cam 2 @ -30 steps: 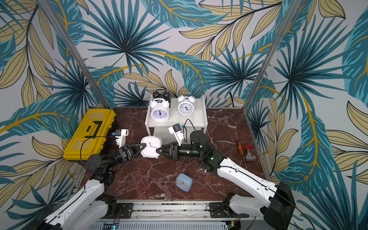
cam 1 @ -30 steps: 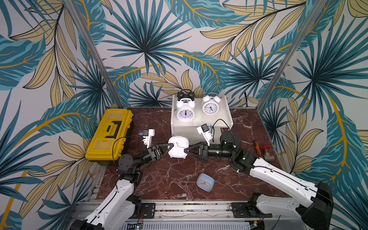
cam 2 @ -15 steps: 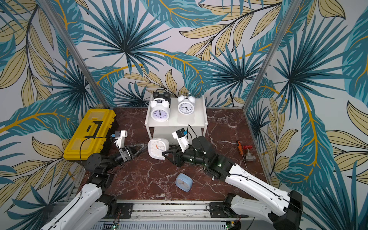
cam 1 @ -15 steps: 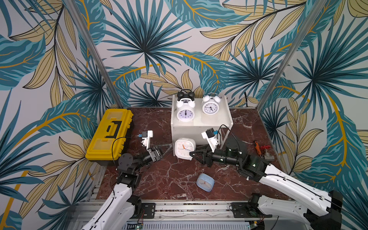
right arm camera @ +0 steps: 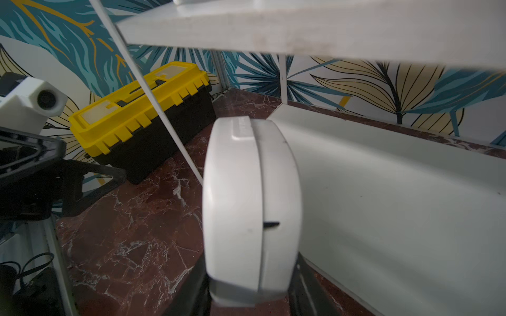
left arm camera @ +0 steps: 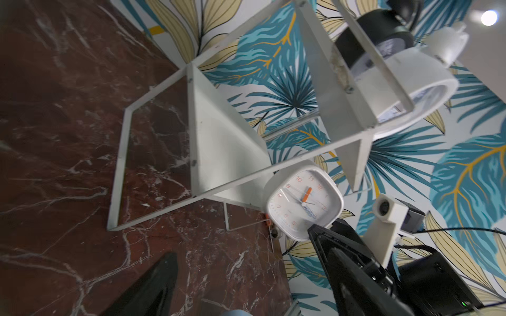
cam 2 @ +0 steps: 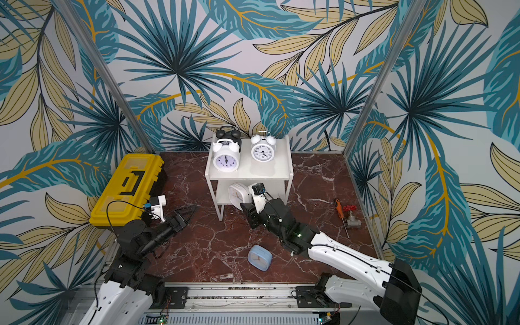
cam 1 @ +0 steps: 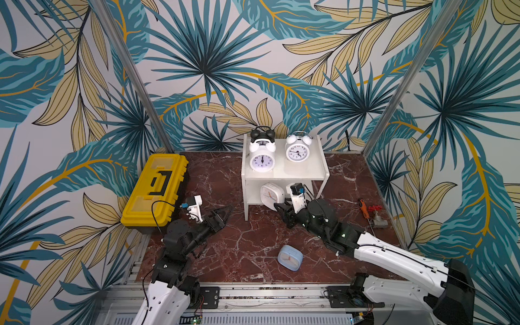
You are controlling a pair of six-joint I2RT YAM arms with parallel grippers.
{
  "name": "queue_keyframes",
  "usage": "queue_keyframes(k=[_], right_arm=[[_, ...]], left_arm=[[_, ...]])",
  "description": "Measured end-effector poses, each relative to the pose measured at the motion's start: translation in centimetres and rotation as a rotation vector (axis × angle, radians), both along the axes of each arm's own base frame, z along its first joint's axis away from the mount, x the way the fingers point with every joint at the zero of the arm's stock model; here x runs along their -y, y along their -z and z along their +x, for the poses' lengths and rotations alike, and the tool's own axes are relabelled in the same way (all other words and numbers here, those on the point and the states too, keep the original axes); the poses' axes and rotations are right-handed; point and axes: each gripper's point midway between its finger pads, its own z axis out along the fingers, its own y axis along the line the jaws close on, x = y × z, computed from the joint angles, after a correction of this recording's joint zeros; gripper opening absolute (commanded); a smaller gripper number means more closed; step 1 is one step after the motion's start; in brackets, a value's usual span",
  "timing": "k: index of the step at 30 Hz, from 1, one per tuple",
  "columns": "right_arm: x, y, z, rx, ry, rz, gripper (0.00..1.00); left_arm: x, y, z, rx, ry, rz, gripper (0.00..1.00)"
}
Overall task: Place the alarm clocks on the shelf by style
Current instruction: Place the alarm on the shelf.
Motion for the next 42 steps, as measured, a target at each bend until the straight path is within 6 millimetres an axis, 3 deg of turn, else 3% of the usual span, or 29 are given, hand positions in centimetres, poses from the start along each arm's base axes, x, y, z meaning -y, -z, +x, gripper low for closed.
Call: queue_keyframes(k=[7, 13, 25, 42], right_arm=[[-1.6, 1.1, 1.9, 0.055, 0.015, -0.026, 0.19], [-2.9, 2.4, 3.3, 0.090, 0.032, -0.039, 0.20], [-5.1, 2.8, 5.4, 0.159, 0.073, -0.035, 0.22], [-4.5, 3.4, 5.8, 0.156, 0.118, -0.042, 0.51]], left_arm=[[-1.2, 2.7, -0.4, -0.099, -0.061, 0.056, 0.88], [-1.2, 3.0, -0.5, -0.106, -0.059, 0.065, 0.88], [-1.0, 2.5, -0.3, -0.083, -0.047, 0.061, 0.83], [-0.7, 2.3, 0.1, -0.072, -0.035, 0.061, 0.82]])
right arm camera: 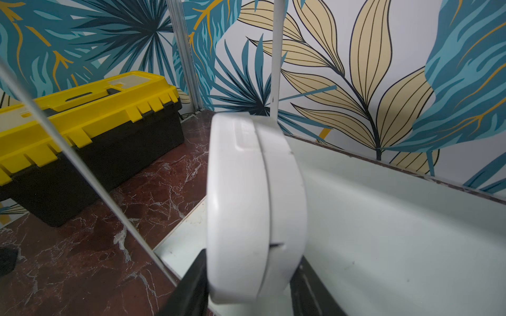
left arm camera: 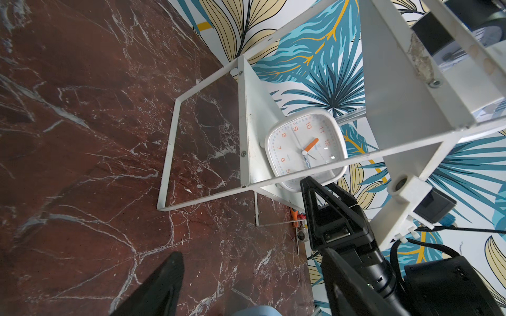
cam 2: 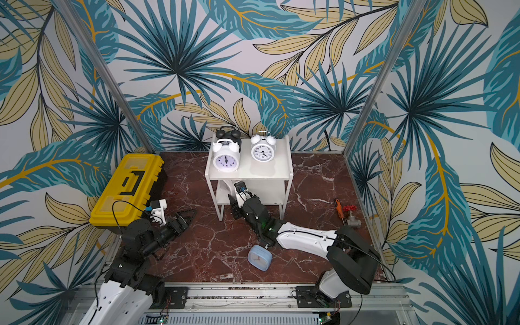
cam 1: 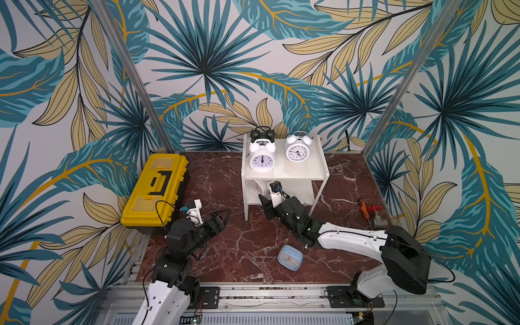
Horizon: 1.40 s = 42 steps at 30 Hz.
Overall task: Place the alarm clocks on the shelf by style
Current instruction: Place the alarm on the shelf.
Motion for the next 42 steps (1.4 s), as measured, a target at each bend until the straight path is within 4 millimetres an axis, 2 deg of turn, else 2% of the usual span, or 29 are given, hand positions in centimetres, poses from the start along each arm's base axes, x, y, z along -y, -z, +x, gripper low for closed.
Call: queue_keyframes(k=[12, 19, 24, 27, 31, 42], right_arm=[[0.2, -0.1, 0.1, -0.012, 0.019, 0.025, 0.58], [1.3, -0.3, 0.0, -0.013, 0.057, 0.036, 0.59], [1.8, -0.4, 0.0, -0.016, 0.078, 0.038, 0.56], [1.9, -0.2, 0.0, -0.022, 0.087, 0.034, 0.48], [2.2, 0.1, 0.2, -0.031, 0.101, 0.030, 0.43], [2.5, 0.7, 0.2, -0.052, 0.113, 0.013, 0.37]], left_arm=[[0.3, -0.1, -0.3, 0.016, 0.027, 0.012, 0.81], [0.3, -0.3, -0.2, 0.023, 0.025, 0.010, 0.82], [0.2, -0.4, -0.1, 0.030, 0.025, 0.008, 0.81], [0.2, -0.4, -0.1, 0.030, 0.024, 0.008, 0.81], [0.3, -0.4, -0.2, 0.030, 0.027, 0.007, 0.82], [0.3, -0.5, -0.2, 0.030, 0.033, 0.006, 0.82]])
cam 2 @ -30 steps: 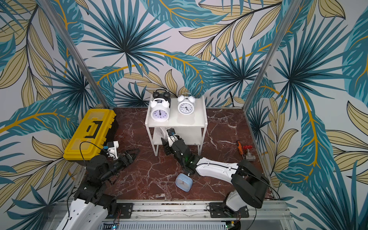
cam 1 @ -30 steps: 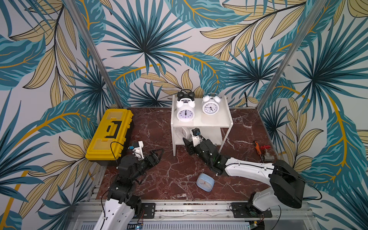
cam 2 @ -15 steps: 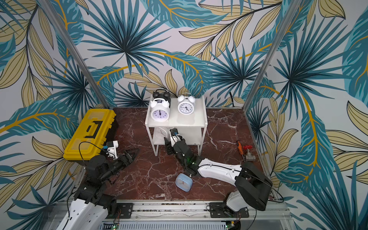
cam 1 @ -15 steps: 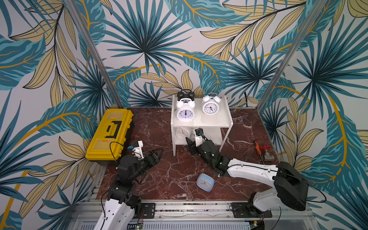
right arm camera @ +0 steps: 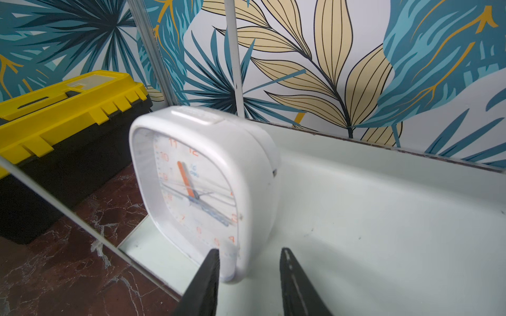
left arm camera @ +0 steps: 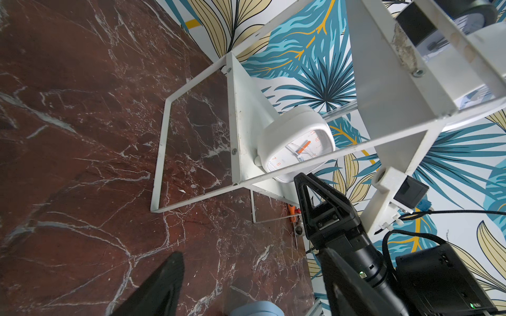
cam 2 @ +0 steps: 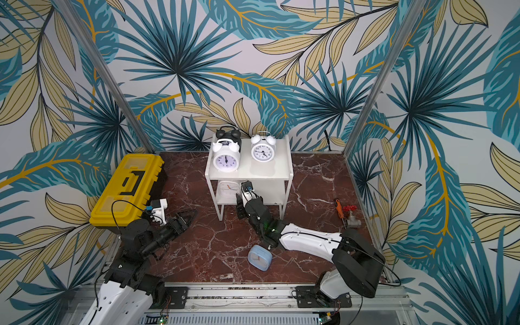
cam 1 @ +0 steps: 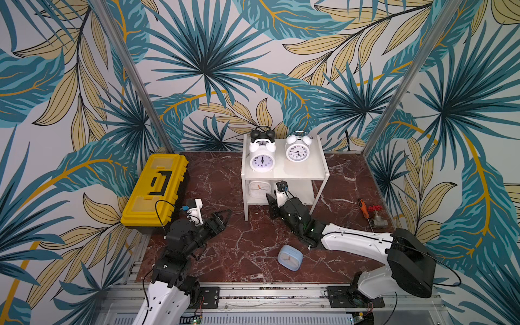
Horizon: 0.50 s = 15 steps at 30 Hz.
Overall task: Place the alarm clocks on the shelf by style
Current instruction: Place the alarm on the shelf.
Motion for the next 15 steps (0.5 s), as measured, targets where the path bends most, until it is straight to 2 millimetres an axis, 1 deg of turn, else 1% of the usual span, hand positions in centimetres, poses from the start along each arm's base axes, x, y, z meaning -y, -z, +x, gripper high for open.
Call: queue_keyframes(k=[2, 7, 10, 15], right_arm=[[0.0, 0.1, 0.0, -0.003, 0.000, -0.004, 0.39], [0.3, 0.1, -0.4, -0.024, -0.005, -0.012, 0.55], [1.0, -1.0, -1.1, -0.031, -0.003, -0.007, 0.56], [2.1, -3.2, -3.0, -0.064, 0.007, -0.019, 0.56]], left_arm=[[0.0, 0.0, 0.0, 0.000, -0.001, 0.000, 0.81], [0.0, -0.1, 0.0, 0.004, -0.001, 0.001, 0.82], [-0.1, -0.1, 0.0, 0.005, -0.001, 0.001, 0.82], [-0.1, 0.1, 0.1, 0.010, -0.003, -0.001, 0.82]])
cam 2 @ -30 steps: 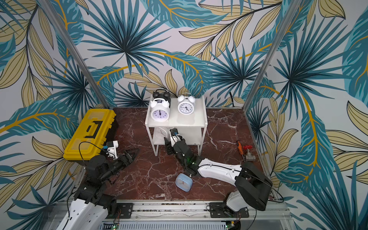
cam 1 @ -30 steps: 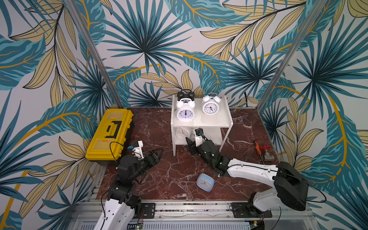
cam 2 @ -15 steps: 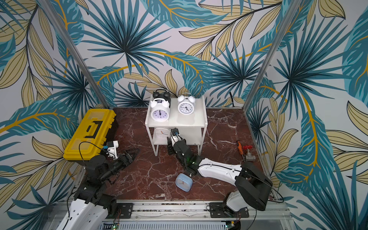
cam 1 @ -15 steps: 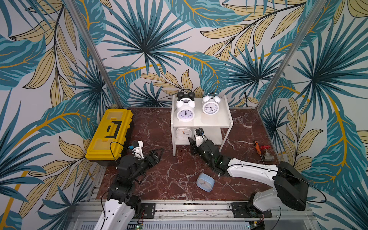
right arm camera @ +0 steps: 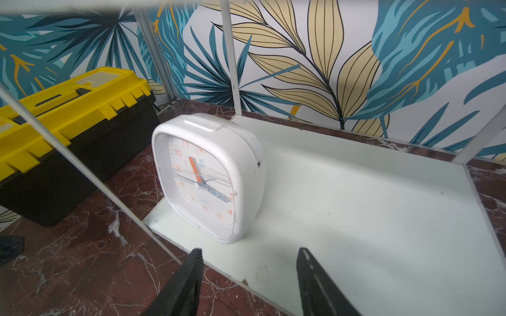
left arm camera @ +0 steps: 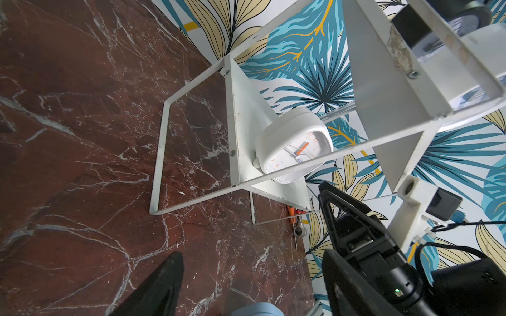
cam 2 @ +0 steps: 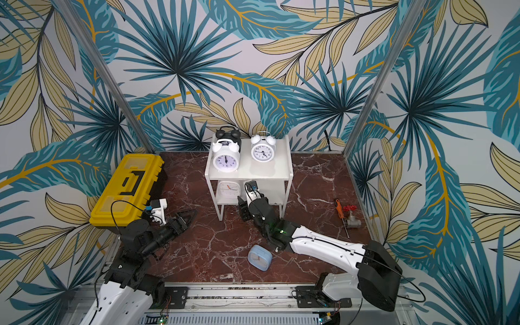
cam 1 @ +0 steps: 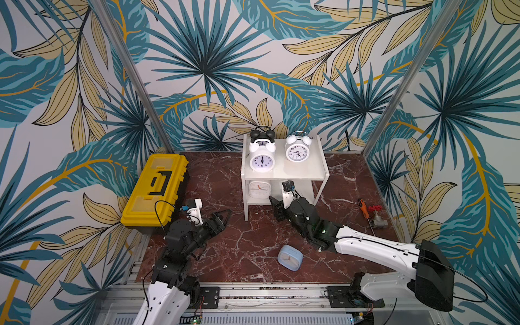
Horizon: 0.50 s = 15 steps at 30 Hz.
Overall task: Place the alarm clocks on the shelf by style
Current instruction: Place the alarm on the shelf.
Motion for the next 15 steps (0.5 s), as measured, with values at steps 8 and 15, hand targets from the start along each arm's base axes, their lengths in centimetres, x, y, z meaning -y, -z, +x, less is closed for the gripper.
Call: queue_keyframes(k=[8, 15], right_arm=[[2.5, -0.3, -5.7, -0.124, 0.009, -0.004, 0.56], [5.5, 4.0, -9.2, -0.271, 0.071, -0.060, 0.57]], left_arm=[[0.1, 2.5, 0.8, -0.076, -0.002, 0.012, 0.82], [0.8, 5.2, 1.3, -0.175, 0.030, 0.044, 0.87]])
